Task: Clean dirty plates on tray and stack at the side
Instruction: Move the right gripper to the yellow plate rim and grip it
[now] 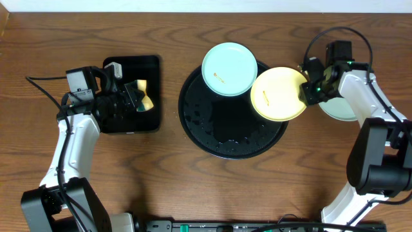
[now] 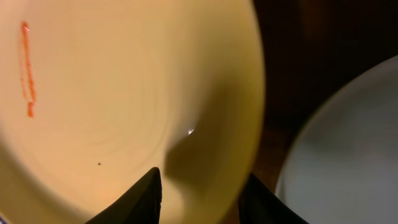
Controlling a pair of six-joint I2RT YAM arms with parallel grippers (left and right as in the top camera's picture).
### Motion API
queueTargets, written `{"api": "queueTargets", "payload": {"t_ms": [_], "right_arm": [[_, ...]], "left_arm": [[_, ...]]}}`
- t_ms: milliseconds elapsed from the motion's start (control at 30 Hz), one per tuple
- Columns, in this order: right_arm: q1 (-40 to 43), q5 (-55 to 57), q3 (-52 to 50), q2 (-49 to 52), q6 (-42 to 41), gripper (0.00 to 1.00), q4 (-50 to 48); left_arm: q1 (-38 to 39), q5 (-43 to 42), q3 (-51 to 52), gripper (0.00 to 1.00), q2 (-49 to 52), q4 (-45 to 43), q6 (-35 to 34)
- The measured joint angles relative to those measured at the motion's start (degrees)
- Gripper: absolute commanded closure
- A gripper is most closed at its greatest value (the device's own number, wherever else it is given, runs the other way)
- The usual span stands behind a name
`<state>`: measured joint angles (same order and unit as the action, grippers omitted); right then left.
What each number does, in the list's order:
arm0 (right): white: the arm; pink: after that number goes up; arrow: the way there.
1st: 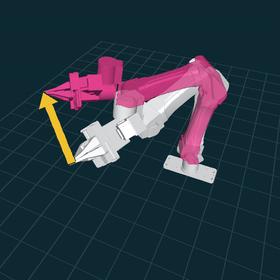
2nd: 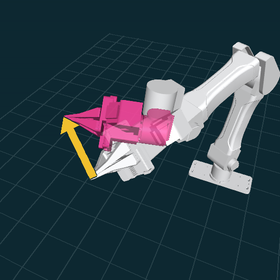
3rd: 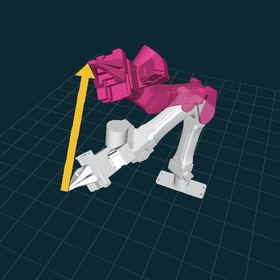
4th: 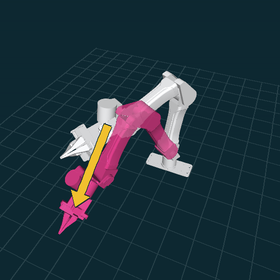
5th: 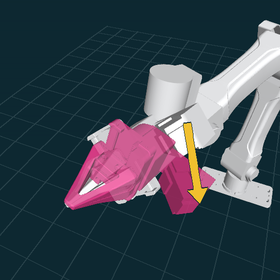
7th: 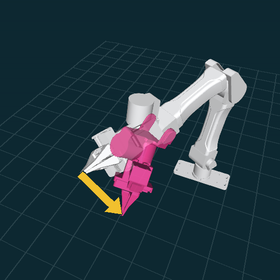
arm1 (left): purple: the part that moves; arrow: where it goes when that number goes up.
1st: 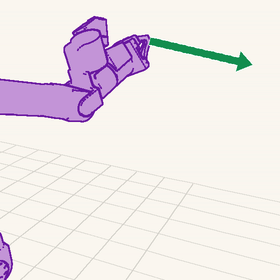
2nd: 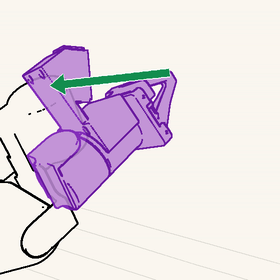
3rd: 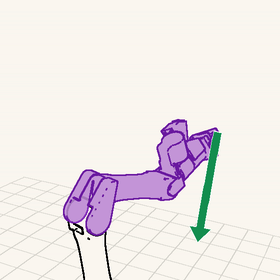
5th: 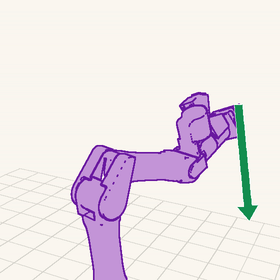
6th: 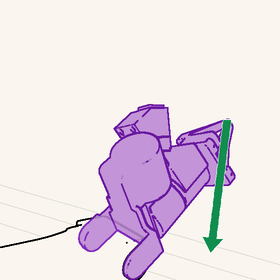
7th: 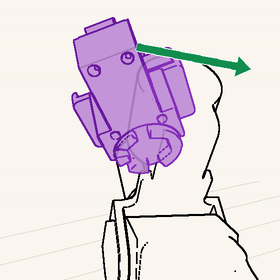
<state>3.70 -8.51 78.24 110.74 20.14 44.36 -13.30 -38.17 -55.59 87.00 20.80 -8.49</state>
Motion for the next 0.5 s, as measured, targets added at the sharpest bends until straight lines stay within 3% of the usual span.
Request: {"api": "queueTargets", "payload": {"t_ms": [167, 233, 500], "right_arm": [[0.0, 0.0, -0.8, 0.5, -0.2, 0.86, -0.9], [0.1, -0.1, -0.8, 0.5, -0.4, 0.99, -1.0], [0.1, -0.7, -0.1, -1.4, -3.7, 0.99, 0.1]], "left_arm": [[0.0, 0.0, 0.0, 0.92, 0.0, 0.0, 0.0], [0.0, 0.0, 0.0, 0.92, 0.0, 0.0, 0.0], [0.0, 0.0, 0.0, 0.92, 0.0, 0.0, 0.0]]}}
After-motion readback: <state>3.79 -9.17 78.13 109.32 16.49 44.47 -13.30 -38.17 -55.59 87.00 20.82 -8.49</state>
